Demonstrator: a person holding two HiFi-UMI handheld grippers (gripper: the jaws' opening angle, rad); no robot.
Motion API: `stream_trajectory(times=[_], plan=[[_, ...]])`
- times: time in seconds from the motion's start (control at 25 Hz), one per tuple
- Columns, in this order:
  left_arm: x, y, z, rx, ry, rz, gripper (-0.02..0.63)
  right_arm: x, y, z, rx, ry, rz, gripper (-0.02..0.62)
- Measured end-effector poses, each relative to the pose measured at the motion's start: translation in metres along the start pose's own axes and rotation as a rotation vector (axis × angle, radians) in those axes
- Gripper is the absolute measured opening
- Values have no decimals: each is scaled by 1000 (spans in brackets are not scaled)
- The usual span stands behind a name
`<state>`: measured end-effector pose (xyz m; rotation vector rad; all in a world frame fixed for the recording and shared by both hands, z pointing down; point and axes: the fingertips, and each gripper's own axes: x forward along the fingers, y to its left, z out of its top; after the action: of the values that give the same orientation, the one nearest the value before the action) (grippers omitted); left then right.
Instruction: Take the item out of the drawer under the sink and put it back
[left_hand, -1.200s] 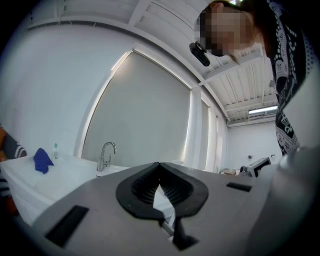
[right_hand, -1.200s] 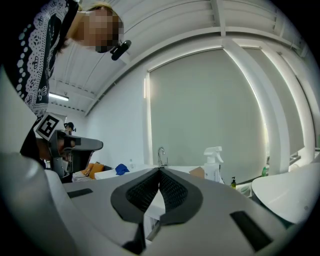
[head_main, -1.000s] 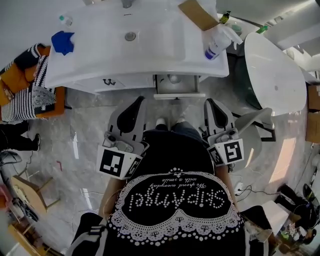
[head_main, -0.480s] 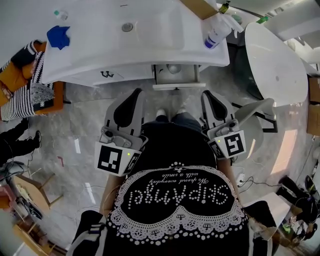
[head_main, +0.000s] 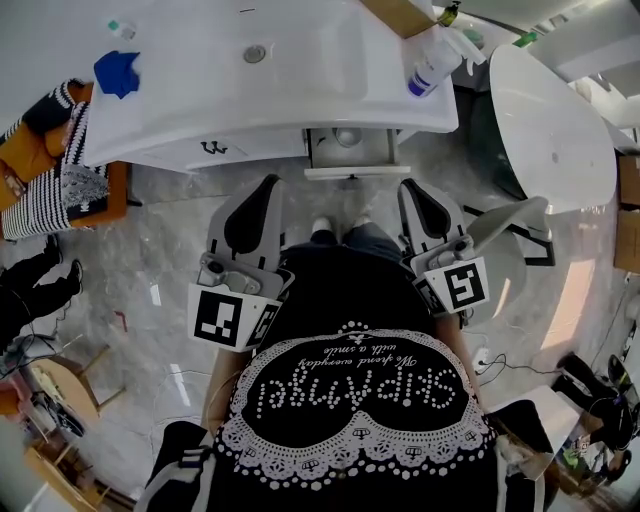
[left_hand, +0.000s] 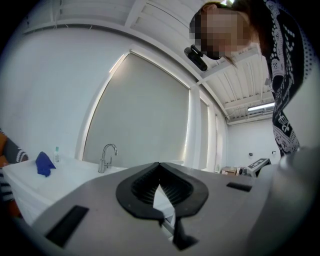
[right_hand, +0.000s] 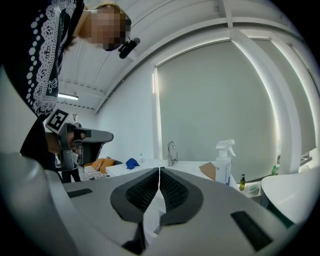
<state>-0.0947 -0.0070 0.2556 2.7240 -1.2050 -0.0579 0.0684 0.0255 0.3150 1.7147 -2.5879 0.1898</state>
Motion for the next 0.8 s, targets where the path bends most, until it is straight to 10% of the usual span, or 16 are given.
stream_trajectory(times=[0.8], plan=[[4, 10, 1, -27, 8, 14, 3, 6, -3, -2, -27, 26, -2, 20]])
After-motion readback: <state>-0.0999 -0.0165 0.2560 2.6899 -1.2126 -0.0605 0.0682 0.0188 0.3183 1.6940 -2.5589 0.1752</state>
